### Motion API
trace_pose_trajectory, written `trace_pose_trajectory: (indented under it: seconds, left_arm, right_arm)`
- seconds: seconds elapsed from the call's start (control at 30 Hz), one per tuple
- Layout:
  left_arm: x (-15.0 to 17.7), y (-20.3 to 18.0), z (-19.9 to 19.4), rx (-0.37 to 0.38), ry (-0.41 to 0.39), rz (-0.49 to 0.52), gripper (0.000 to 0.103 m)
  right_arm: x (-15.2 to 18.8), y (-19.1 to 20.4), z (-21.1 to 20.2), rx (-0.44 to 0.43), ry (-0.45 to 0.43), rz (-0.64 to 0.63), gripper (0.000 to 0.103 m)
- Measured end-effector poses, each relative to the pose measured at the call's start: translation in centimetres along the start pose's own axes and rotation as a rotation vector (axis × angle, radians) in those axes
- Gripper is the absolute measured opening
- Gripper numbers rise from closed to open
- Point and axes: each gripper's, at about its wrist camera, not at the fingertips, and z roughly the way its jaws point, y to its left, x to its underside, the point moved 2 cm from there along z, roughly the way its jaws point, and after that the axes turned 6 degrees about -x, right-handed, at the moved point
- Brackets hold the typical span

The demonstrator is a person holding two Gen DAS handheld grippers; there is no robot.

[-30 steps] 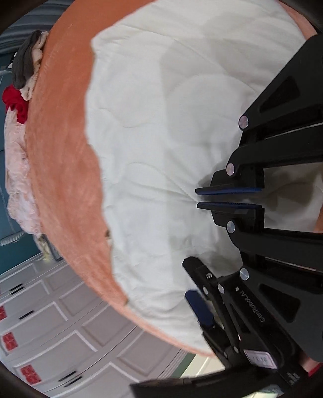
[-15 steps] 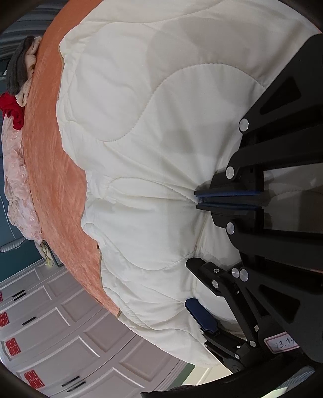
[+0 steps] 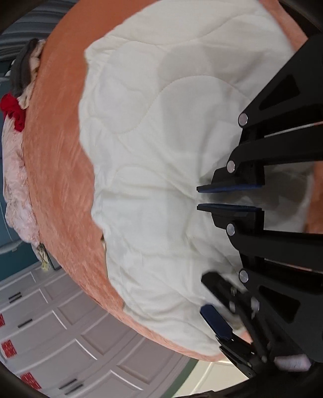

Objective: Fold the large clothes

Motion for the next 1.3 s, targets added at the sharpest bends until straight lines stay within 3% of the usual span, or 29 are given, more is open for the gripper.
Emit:
trace_pose_trajectory:
  seconds: [0.13, 0.33, 0.43, 0.57, 0.77, 0.8, 0.9, 0.97, 1.07, 1.3]
  left_arm:
    - [0.9, 5.4, -2.7, 0.060, 0.030, -0.177, 0.070]
    - [3.4, 14.2, -3.9, 0.067, 0.088, -0.505, 0.071]
    - [3.8, 16.1, -3.0, 0.041, 0.111, -0.548, 0.071]
    - [3.9, 16.4, -1.0, 0.128, 0.178, -0.597, 0.071]
    - [3.2, 15.4, 1.1, 0.192, 0.179, -0.642, 0.078]
    - [2.9, 15.2, 1.1, 0.200, 0.178, -0.643, 0.077]
    - [2.2, 14.8, 0.0, 0.222, 0.148, -0.631, 0.053]
    - [1.6, 14.6, -1.8, 0.228, 0.099, -0.588, 0.026]
    - [0.7, 14.4, -4.4, 0.274, 0.049, -0.550, 0.019]
    - [-1.4, 13.5, -9.6, 0.296, -0.035, -0.474, 0.016]
  right_arm:
    - [0.3, 1.2, -0.8, -0.018, 0.009, -0.006, 0.010]
    - [0.8, 1.4, -0.4, -0.056, 0.036, 0.054, 0.013]
    - [1.3, 1.9, 0.5, -0.057, 0.059, 0.056, 0.018]
    - [1.7, 2.5, 0.9, -0.027, 0.067, 0.021, 0.020]
    - [2.4, 2.7, 1.2, -0.017, 0.090, -0.004, 0.020]
    - [2.5, 2.7, 1.3, -0.011, 0.098, -0.015, 0.020]
    - [2.8, 2.7, 1.7, 0.000, 0.100, -0.026, 0.020]
    - [2.8, 2.6, 1.7, -0.007, 0.099, -0.016, 0.020]
    - [2.9, 2.6, 1.5, -0.021, 0.101, -0.010, 0.020]
    - [4.0, 3.1, -1.8, -0.102, 0.116, -0.031, 0.019]
